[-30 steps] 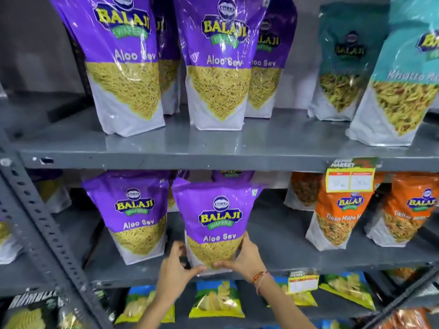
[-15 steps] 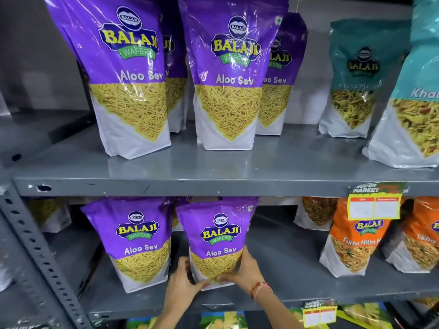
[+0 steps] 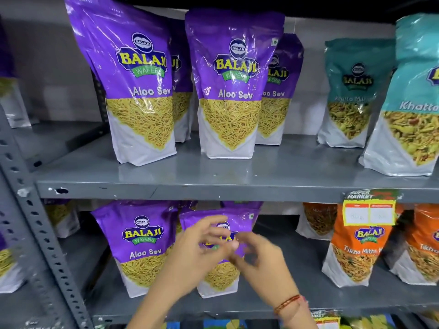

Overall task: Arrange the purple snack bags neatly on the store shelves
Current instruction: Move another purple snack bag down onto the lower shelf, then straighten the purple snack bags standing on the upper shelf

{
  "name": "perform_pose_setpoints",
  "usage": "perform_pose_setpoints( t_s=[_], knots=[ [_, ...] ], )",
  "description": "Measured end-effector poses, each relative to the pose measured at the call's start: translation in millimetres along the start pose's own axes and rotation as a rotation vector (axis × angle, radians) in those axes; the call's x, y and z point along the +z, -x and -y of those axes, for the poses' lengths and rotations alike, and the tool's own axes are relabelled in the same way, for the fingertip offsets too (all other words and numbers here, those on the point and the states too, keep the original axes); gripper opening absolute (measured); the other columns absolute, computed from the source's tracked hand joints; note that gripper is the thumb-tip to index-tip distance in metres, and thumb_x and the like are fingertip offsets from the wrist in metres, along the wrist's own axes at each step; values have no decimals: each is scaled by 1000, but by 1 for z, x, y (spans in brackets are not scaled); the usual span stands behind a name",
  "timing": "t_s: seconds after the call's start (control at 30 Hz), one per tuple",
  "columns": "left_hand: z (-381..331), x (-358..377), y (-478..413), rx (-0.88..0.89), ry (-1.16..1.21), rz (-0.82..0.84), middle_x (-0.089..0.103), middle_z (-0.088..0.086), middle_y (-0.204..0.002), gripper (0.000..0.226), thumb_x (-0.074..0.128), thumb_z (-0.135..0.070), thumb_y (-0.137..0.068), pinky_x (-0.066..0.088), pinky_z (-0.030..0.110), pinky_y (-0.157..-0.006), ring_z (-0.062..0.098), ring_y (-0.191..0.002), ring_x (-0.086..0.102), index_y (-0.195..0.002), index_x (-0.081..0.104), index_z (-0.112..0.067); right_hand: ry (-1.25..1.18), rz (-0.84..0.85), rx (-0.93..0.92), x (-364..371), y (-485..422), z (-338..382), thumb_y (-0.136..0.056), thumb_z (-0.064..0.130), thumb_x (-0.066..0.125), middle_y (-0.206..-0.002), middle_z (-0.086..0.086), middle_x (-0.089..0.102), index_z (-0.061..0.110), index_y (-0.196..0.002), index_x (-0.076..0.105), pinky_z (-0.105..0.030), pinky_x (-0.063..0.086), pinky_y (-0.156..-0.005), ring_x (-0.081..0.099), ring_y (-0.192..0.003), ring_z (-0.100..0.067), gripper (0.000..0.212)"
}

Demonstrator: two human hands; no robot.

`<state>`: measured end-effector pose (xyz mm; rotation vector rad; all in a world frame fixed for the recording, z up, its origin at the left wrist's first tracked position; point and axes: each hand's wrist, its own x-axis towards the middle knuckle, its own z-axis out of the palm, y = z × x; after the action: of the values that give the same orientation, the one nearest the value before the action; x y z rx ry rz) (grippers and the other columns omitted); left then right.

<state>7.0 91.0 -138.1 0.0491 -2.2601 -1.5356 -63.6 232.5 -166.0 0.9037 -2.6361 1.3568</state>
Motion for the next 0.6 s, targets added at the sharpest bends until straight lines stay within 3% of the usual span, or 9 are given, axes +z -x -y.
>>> perform_pose_setpoints(
  t_s=[0.2, 0.27, 0.37, 0.47, 0.6],
  knots=[
    [-78, -20, -44, 334, 41, -185, 74, -9, -82, 24, 75, -19, -74, 52, 14, -69, 1, -77, 67, -88, 64, -35, -161, -317, -320, -79, -21, 80, -76, 21, 75, -87, 4, 69, 17, -95, 68, -17, 52, -65, 64, -75, -7, 21],
    [-89, -26, -66, 400, -2, -260, 71, -9, -85, 22, 72, -14, -77, 53, 18, -72, 0, -77, 65, -87, 63, -32, -167, -396, -364, -94, -39, 95, -77, 21, 74, -87, 2, 70, 16, -93, 68, -18, 51, -63, 65, -76, -10, 18],
    [-97, -35, -98, 451, -27, -414, 68, -3, -89, 19, 70, -12, -79, 49, 13, -69, -2, -75, 62, -95, 63, -18, -203, -479, -397, -108, -75, 104, -76, 20, 74, -89, -2, 68, 10, -95, 66, -26, 53, -70, 66, -80, -21, 23],
    [-96, -44, -125, 452, -128, -534, 64, 0, -105, 35, 72, -19, -78, 48, 21, -78, 13, -91, 62, -109, 58, -12, -182, -511, -393, -113, -114, 99, -73, 23, 77, -97, 0, 62, 8, -106, 61, -38, 52, -85, 61, -89, -23, 39],
    [-84, -52, -157, 291, -154, -497, 53, 12, -132, 65, 74, -30, -75, 44, 35, -98, 23, -115, 54, -129, 44, -8, -191, -350, -275, -109, -158, 82, -66, 31, 82, -131, -8, 51, 9, -131, 41, -43, 40, -104, 49, -121, -24, 80]
  ],
)
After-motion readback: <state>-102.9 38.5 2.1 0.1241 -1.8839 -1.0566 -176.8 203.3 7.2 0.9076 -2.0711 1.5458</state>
